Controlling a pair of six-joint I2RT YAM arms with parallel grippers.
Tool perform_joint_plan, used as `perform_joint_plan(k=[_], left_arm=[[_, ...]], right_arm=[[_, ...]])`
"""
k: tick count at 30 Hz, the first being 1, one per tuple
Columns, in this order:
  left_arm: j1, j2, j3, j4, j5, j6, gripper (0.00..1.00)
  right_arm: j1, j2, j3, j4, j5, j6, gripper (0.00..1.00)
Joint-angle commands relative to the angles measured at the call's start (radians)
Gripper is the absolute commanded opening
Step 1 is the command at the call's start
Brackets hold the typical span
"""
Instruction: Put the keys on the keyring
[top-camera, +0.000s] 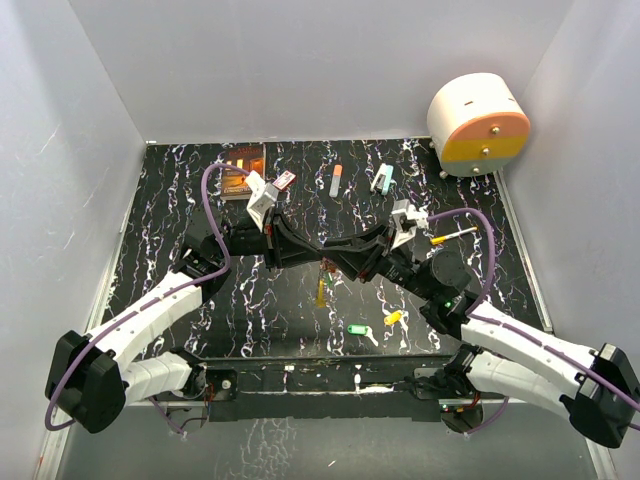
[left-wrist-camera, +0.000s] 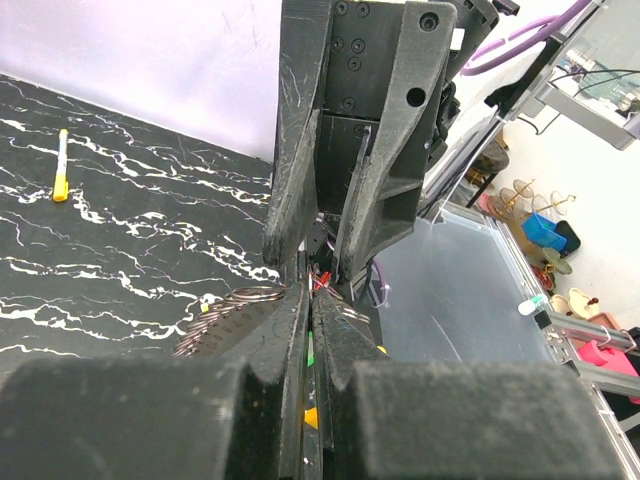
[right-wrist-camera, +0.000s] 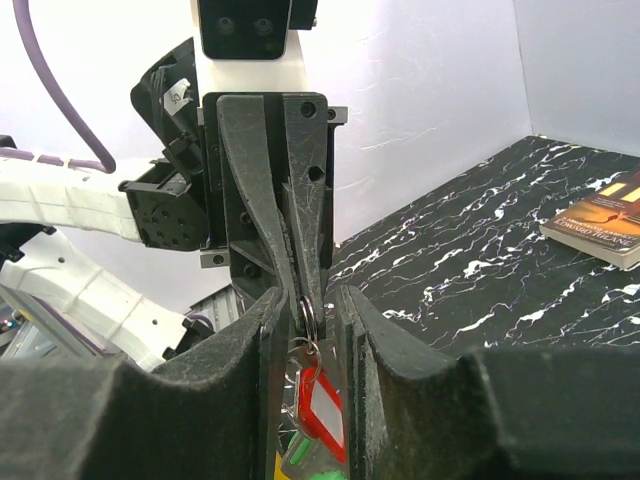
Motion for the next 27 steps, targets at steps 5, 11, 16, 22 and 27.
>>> perform_joint_plan(k=[5, 11, 16, 22, 27], left_arm=[[-0.004, -0.040, 0.017, 0.065, -0.015, -0.013, 0.00], [-0.003, -0.043, 0.013, 0.065, -0.014, -0.014, 0.00], [-0.005, -0.042, 0.015, 0.065, -0.015, -0.017, 0.00], [-0.004, -0.041, 0.018, 0.065, -0.017, -0.019, 0.00], [-0.004, -0.043, 0.017, 0.065, -0.017, -0.020, 0.00]], right_arm=[[-0.003, 0.022, 0.049, 0.135, -0.018, 0.001, 0.29], [-0.003, 0.034, 0.051, 0.147, -0.019, 0.004, 0.27], [-0.004, 0.040, 0.054, 0.164, -0.021, 0.004, 0.27], [-0.003, 0.053, 0.060, 0.171, -0.031, 0.006, 0.21], [-0.003, 0.065, 0.069, 0.173, -0.042, 0.009, 0.13]])
